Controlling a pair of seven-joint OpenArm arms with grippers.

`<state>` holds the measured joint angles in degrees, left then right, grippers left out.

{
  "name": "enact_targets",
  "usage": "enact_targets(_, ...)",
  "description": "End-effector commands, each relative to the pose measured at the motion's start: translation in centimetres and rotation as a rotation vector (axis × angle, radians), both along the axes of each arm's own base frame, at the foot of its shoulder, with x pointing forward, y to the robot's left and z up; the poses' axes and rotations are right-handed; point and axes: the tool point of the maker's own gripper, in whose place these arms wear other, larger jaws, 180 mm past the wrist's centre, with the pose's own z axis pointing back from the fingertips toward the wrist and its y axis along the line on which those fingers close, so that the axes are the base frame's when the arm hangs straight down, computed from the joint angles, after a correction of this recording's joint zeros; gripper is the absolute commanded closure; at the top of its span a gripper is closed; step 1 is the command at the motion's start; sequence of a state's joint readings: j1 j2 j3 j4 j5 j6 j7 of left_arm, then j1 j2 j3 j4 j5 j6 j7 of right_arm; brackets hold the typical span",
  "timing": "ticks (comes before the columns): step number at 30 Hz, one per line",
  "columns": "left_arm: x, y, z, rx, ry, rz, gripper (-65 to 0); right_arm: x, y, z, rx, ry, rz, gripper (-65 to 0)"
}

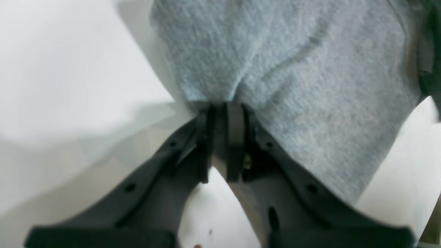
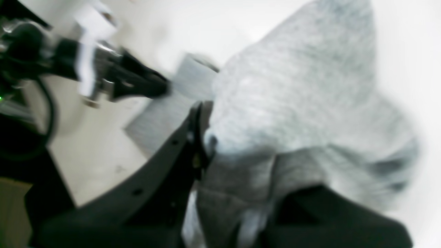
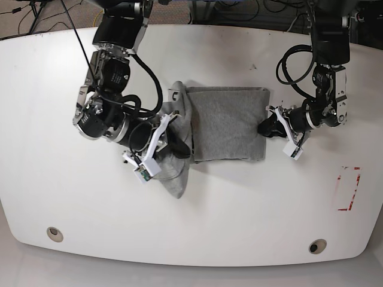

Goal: Layout the t-shirt on the table in an organized manner, then fold the t-shirt properly
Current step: 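Fold the held end with the right gripper over onto the stack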

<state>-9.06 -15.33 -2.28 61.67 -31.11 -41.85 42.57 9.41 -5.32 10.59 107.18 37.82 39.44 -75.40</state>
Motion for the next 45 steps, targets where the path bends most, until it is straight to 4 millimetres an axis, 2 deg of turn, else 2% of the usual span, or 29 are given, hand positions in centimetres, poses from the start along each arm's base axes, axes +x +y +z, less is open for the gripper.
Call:
enact_targets(1, -4.4, 1.7, -4.3, 0.197, 0.201, -0.077, -6.0, 0.9, 1.5, 2.2, 0.024, -0.085, 0.013, 0.0)
enact_targets(5, -4.7, 0.5, -4.5, 0.180, 0.213, -0.089, -6.0, 0.9, 3.3, 1.7, 0.025, -0.098, 0.042, -0.2)
enact_targets(7, -4.9, 0.5, -4.6, 0.187, 0.227, -0.096, -6.0, 0.9, 4.2, 0.8, 0.046, -0.075, 0.061, -0.2)
enact_targets(12, -5.0, 0.6, -4.6, 0.195, 0.239, -0.101, -6.0, 0.4, 5.0, -1.7, 0.062, -0.013, 0.088, -0.2)
enact_targets(17, -5.0, 0.7, -4.6, 0.195, 0.239, -0.100, -6.0, -0.3, 6.4, -2.5, 0.062, 0.003, 0.131, -0.5)
enact_targets(19, -5.0, 0.7, -4.6, 0.195, 0.238, -0.100, -6.0, -0.7, 7.1, -2.7, 0.061, 0.012, 0.153, -3.3)
enact_targets(22, -5.0, 0.7, -4.6, 0.195, 0.238, -0.100, -6.0, -1.2, 7.9, -2.9, 0.058, 0.019, 0.179, -14.6)
enact_targets(28, -4.9, 0.5, -4.5, 0.189, 0.235, -0.098, -6.0, -1.8, 9.1, -2.7, 0.064, 0.015, 0.216, -50.1)
enact_targets(30, -4.8, 0.5, -4.5, 0.189, 0.234, -0.098, -6.0, -1.8, 9.3, -2.6, 0.070, 0.015, 0.217, -57.9)
enact_targets(32, -4.8, 0.5, -4.5, 0.188, 0.234, -0.098, -6.0, -1.8, 9.4, -2.5, 0.072, 0.015, 0.217, -62.0)
enact_targets(38, -4.7, 0.3, -4.4, 0.182, 0.230, -0.097, -6.0, -2.3, 9.2, -3.0, 0.070, 0.026, 0.215, -58.2)
enact_targets(45, -3.8, 0.2, -3.8, 0.178, 0.209, -0.093, -6.0, -3.1, 8.5, -2.1, 0.058, -0.017, 0.208, -54.5)
